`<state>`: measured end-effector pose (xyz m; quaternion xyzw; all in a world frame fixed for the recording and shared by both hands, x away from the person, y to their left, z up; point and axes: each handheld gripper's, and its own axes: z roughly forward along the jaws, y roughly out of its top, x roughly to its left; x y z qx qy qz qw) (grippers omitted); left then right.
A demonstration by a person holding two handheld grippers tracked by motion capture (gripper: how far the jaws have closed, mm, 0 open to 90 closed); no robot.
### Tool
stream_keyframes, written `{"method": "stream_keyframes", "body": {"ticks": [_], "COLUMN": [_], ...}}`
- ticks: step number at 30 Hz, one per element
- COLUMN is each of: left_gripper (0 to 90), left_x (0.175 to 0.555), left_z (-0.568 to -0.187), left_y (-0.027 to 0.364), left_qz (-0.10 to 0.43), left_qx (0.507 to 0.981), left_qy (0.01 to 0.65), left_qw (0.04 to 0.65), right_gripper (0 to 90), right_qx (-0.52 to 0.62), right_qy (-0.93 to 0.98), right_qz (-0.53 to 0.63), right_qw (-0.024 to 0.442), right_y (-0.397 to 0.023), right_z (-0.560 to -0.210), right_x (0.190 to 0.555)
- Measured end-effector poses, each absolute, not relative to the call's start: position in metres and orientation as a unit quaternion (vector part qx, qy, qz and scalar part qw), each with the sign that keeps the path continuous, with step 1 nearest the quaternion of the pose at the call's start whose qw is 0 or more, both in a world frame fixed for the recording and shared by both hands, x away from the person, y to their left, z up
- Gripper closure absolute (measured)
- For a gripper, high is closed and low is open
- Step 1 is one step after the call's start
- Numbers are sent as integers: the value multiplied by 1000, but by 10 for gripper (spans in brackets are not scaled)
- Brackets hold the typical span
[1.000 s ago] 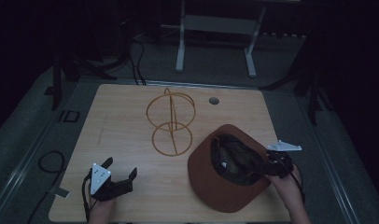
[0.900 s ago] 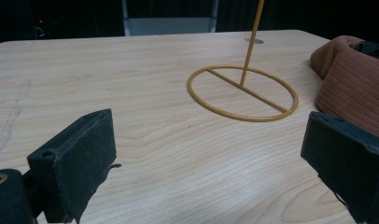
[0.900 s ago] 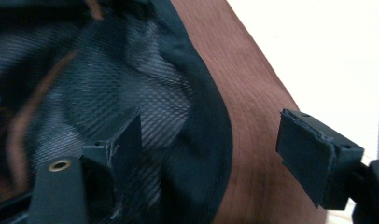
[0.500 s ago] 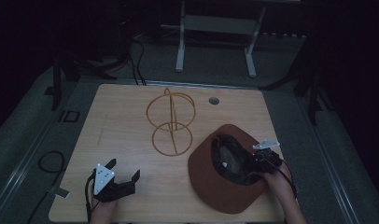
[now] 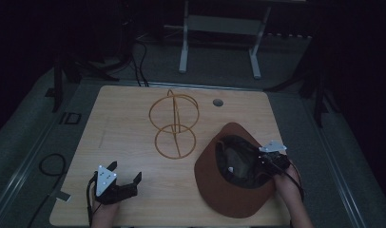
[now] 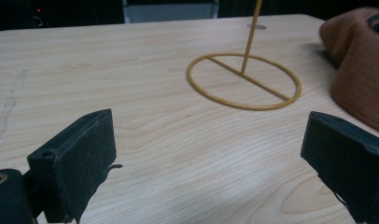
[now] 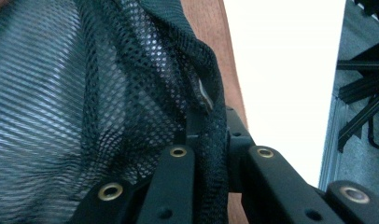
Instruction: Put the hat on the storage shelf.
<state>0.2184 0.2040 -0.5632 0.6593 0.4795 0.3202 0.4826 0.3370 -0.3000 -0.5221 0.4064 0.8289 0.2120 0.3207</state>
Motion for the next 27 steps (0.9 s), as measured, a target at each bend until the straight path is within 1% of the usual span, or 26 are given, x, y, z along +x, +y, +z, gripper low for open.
{"method": "stream_keyframes", "body": {"ticks": [2, 3, 5, 6, 10, 15, 17, 23, 26, 27], "left_gripper": [39, 39, 39, 39, 41, 41, 41, 46, 47, 47], "left_x": [220, 221, 223, 224, 226, 228, 230, 234, 237, 239], "left_z": [-562, -560, -557, -555, -549, -543, -540, -528, -521, -516], "left_y": [204, 204, 203, 202, 198, 192, 189, 177, 172, 166], "left_qz": [319, 317, 314, 310, 304, 274, 253, 226, 212, 207], "left_qx": [663, 664, 667, 670, 684, 705, 707, 717, 724, 733], "left_qy": [479, 481, 482, 481, 477, 472, 472, 464, 458, 449], "left_qw": [479, 477, 473, 473, 460, 453, 462, 468, 471, 467], "right_gripper": [854, 854, 854, 854, 855, 855, 855, 855, 855, 855], "right_qx": [410, 410, 412, 412, 413, 409, 405, 386, 384, 381], "right_qy": [822, 822, 816, 816, 802, 793, 790, 780, 778, 776], "right_qz": [226, 226, 245, 245, 273, 292, 299, 320, 321, 324], "right_qw": [323, 323, 323, 323, 335, 344, 349, 374, 379, 384], "right_y": [-304, -304, -308, -308, -312, -314, -314, -312, -312, -311], "right_z": [-511, -511, -497, -497, -474, -457, -449, -424, -422, -418], "right_x": [334, 334, 330, 330, 321, 314, 311, 298, 296, 294]}}
